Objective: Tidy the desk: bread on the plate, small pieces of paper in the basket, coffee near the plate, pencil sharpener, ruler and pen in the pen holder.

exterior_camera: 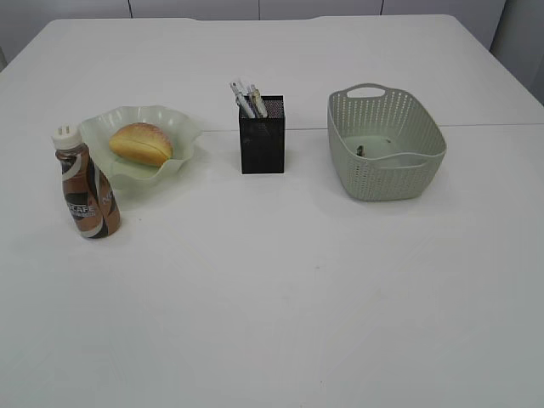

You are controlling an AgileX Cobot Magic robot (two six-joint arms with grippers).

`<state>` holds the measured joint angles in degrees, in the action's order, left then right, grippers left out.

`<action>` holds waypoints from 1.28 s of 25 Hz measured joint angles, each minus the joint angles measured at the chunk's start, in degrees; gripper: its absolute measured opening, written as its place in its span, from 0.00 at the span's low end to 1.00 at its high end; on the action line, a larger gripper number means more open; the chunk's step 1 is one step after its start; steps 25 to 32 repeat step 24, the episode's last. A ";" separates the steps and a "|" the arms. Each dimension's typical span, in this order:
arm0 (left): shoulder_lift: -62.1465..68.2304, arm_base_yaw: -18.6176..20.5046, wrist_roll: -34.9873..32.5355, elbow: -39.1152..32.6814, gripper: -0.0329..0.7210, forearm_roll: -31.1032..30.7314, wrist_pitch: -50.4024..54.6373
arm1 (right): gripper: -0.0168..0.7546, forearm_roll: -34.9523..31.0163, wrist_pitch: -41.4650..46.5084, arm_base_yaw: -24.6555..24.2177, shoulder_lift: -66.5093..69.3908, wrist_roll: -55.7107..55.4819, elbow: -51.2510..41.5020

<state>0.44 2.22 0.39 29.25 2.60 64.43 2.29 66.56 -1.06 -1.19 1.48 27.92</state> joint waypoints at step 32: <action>0.00 0.00 -3.84 0.00 0.62 2.83 -0.13 | 0.53 0.00 0.00 0.00 0.00 0.00 0.00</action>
